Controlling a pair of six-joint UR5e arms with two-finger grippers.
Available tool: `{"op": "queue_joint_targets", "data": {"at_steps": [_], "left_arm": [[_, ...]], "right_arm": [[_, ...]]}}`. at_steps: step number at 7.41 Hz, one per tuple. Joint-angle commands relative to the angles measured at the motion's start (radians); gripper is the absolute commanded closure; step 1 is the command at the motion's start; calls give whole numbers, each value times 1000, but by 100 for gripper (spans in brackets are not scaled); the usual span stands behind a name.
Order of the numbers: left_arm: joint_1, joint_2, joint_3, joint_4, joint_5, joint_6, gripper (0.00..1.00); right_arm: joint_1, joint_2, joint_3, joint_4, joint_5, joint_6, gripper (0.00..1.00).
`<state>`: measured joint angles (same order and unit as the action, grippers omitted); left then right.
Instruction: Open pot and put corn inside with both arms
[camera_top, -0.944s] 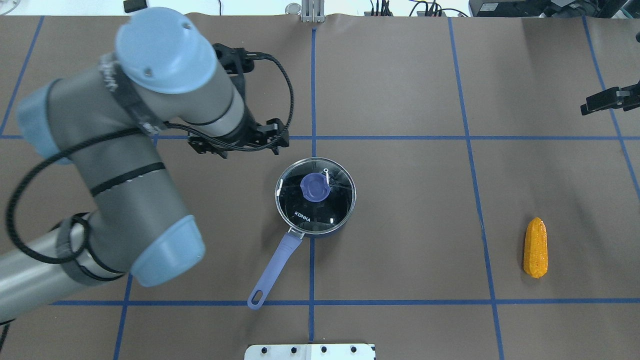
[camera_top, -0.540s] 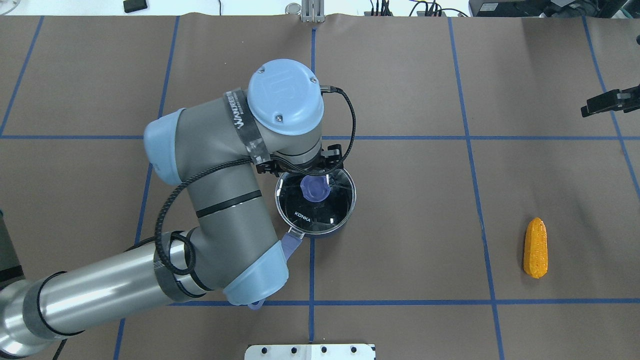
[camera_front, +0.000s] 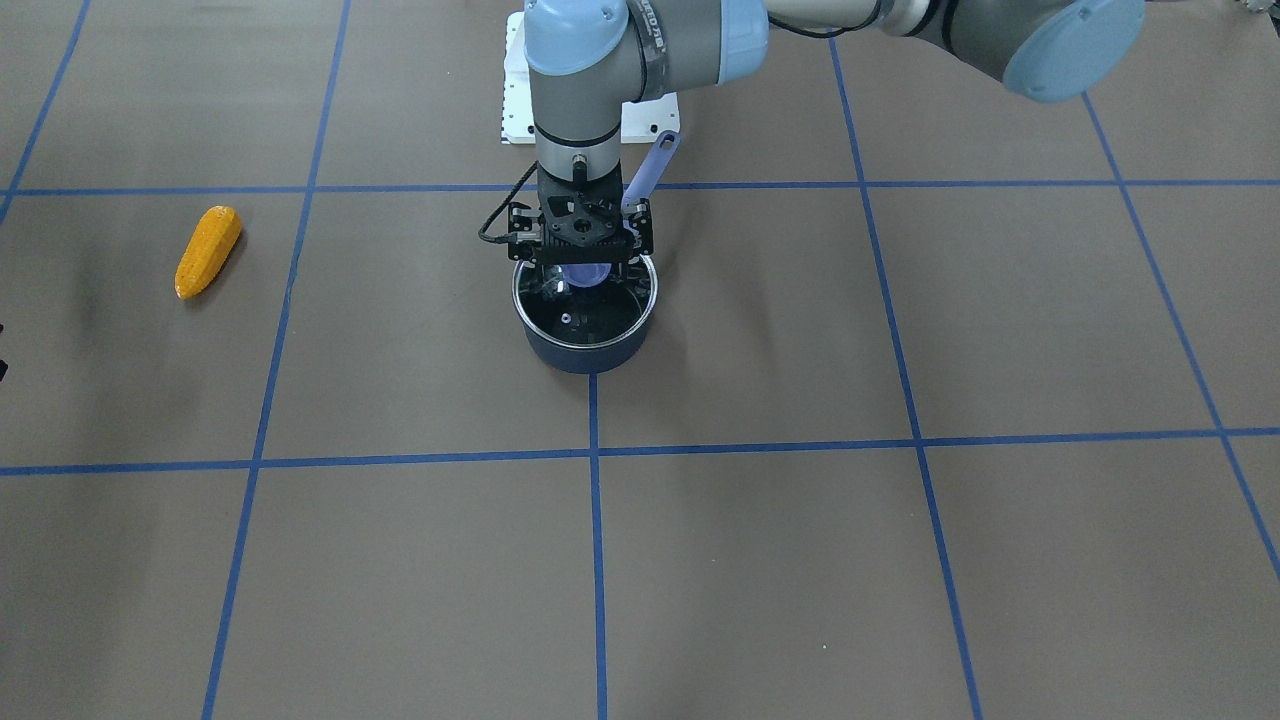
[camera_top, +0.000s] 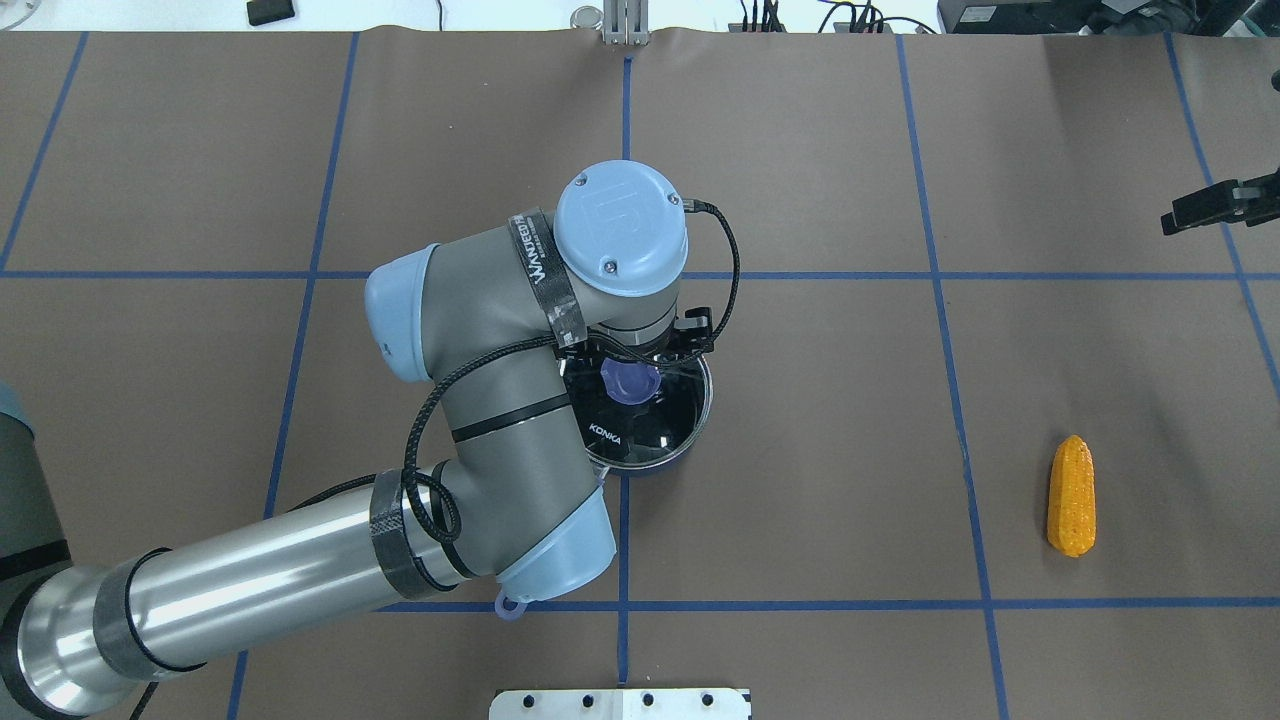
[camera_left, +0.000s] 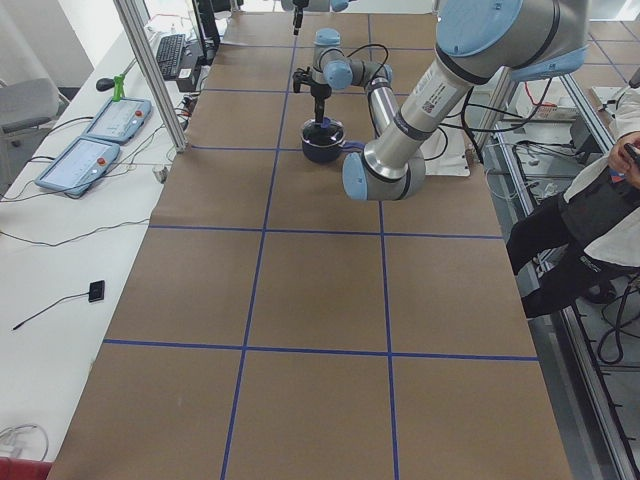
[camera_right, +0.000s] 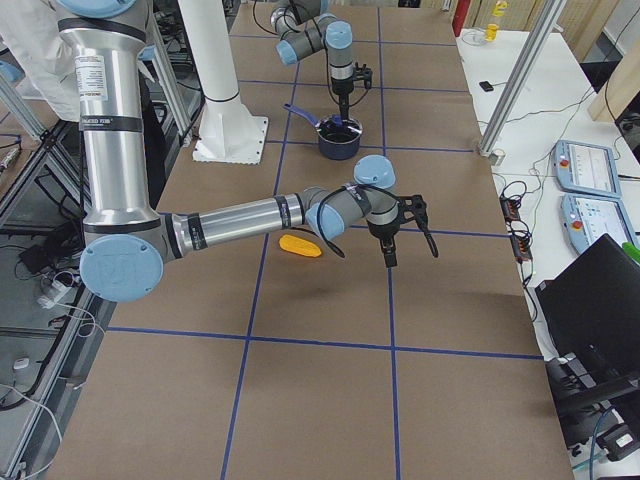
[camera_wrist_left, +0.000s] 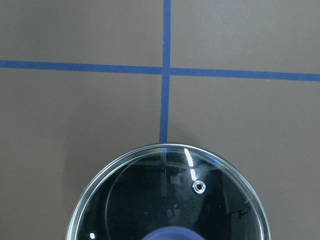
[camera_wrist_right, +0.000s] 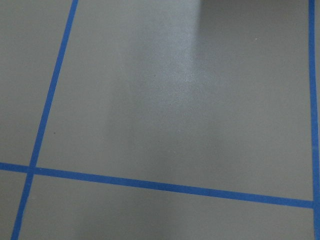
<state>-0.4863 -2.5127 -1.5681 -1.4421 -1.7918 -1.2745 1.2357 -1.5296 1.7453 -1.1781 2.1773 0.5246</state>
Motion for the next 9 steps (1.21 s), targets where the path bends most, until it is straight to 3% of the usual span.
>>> {"op": "queue_joint_targets", "data": {"at_steps": [1,5,7,8,9], "left_arm": [[6,3,13,-12,0,0,2],[12,5,7,-9,3,1,32],[9,5,0,0,2,7,70],[-3,6,-33,12,-1,12,81],[-24,6,-94,78,-8,15,85]], "right_arm": [[-2,2,-1,0,-2,0,0],[-5,8,-3,0,-11,0,0],[-5,9,-4,0,-11,0,0],[-5,11,-4,0,-11,0,0],[-5,11,-6,0,-11,0,0]]}}
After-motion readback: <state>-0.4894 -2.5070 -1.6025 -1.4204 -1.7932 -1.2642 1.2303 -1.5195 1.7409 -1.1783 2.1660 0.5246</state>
